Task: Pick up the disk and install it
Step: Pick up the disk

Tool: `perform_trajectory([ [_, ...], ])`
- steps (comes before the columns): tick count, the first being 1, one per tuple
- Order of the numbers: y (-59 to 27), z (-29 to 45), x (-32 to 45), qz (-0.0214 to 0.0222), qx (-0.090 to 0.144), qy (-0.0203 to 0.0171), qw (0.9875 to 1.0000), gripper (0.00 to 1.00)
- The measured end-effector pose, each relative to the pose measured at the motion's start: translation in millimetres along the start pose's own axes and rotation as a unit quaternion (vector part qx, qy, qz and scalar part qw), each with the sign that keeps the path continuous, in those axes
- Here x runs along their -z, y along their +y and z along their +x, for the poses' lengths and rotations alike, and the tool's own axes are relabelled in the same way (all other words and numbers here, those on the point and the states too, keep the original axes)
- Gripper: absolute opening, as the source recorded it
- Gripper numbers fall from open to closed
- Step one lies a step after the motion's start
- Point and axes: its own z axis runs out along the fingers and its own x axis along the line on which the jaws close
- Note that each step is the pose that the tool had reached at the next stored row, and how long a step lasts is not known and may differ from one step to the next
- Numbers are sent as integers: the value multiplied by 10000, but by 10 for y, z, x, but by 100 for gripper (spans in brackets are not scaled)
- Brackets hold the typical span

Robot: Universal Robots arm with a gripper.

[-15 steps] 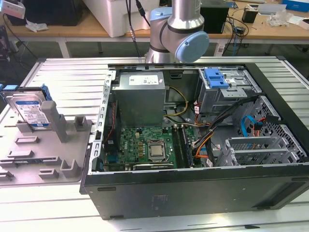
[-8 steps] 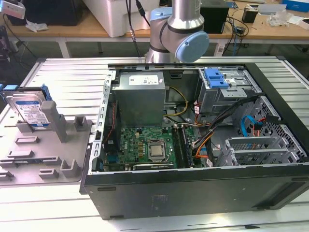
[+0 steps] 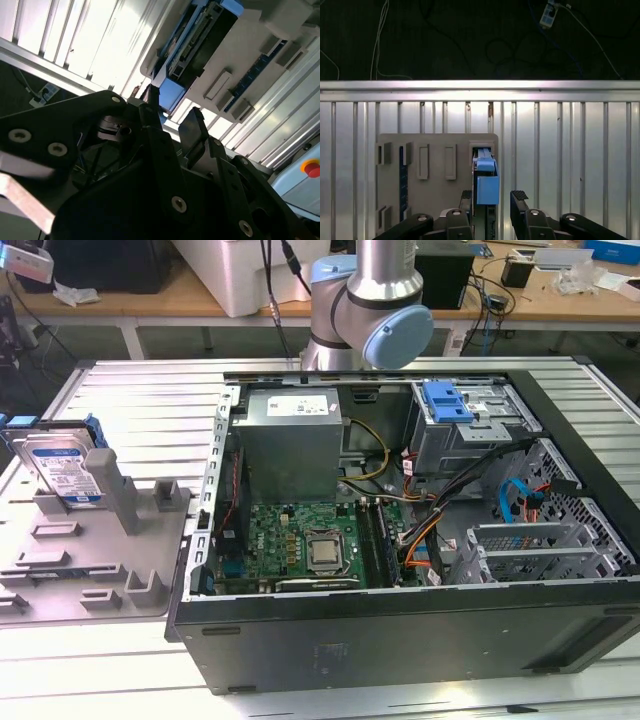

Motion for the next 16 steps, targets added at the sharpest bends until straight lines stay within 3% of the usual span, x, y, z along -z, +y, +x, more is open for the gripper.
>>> perform_trajectory([
  [4, -1, 0, -37, 0, -1, 73, 10000, 44],
  [16, -1, -2, -61, 0, -1, 73, 10000, 44],
])
